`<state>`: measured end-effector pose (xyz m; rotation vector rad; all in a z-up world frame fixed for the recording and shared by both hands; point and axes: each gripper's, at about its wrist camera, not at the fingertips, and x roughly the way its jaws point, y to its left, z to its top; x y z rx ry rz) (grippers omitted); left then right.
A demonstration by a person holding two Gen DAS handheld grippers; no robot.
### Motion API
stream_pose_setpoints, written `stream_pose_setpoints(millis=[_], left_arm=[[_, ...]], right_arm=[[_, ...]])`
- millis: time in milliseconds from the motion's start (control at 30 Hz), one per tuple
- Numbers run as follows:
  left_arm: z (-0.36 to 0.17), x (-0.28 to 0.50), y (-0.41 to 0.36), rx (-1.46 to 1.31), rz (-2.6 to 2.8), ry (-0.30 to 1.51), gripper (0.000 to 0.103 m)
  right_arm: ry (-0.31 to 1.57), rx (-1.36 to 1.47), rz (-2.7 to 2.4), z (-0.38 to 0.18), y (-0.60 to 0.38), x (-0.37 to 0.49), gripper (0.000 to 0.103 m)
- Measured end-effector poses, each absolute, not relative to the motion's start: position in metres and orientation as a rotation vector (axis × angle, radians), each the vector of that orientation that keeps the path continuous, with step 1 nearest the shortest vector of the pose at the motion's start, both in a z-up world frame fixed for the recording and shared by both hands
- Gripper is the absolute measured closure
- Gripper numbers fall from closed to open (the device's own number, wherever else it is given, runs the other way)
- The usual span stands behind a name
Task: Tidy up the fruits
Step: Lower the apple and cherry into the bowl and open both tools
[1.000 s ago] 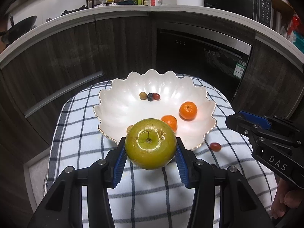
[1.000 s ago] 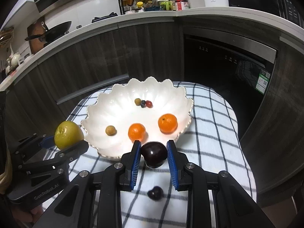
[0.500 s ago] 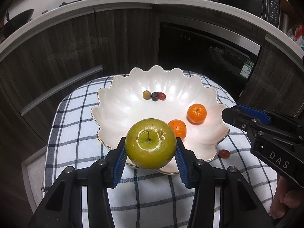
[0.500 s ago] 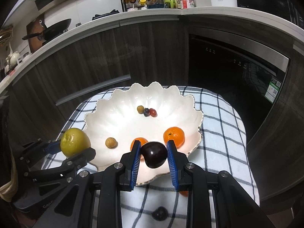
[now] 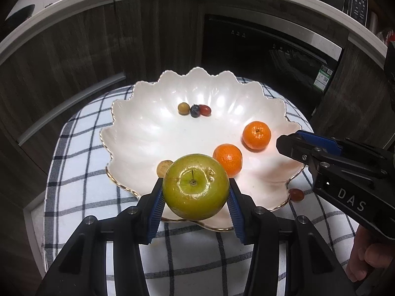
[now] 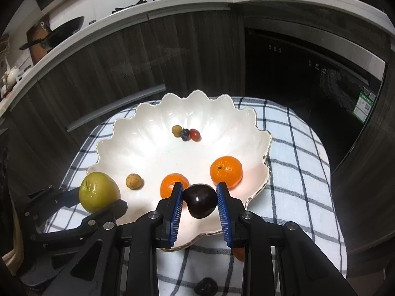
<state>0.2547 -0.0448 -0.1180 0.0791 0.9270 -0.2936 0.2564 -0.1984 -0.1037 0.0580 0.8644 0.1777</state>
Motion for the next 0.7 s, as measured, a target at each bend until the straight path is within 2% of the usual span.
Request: stream_pose_setpoints(millis=[433, 533, 567, 600, 700], left_arm=[[-0.127, 0.258, -0.045, 0.089, -0.284, 0.954, 0.054], [-0.123, 0.255, -0.043, 0.079, -0.259, 0.934, 0.026], [-0.121, 0.254, -0.041, 0.074, -0.250, 0.924, 0.020], [-0.119, 0.254, -0.040, 0.069, -0.242, 0.920, 0.018], [-0.117, 0.254, -0.035, 0.063, -0.226, 0.920, 0.017]], right_arm=[[0.904, 0.059, 0.177, -0.116, -0.197, 0.265, 0.073], [0.915, 0.052, 0.172, -0.116, -0.196, 0.266, 0.073], [0.916, 0.050, 0.171, -0.116, -0.196, 0.265, 0.070], [0.914, 0.047, 0.166, -0.115, -0.196, 0.265, 0.062], [0.889, 0.044, 0.147, -0.109, -0.198, 0.261, 0.042]])
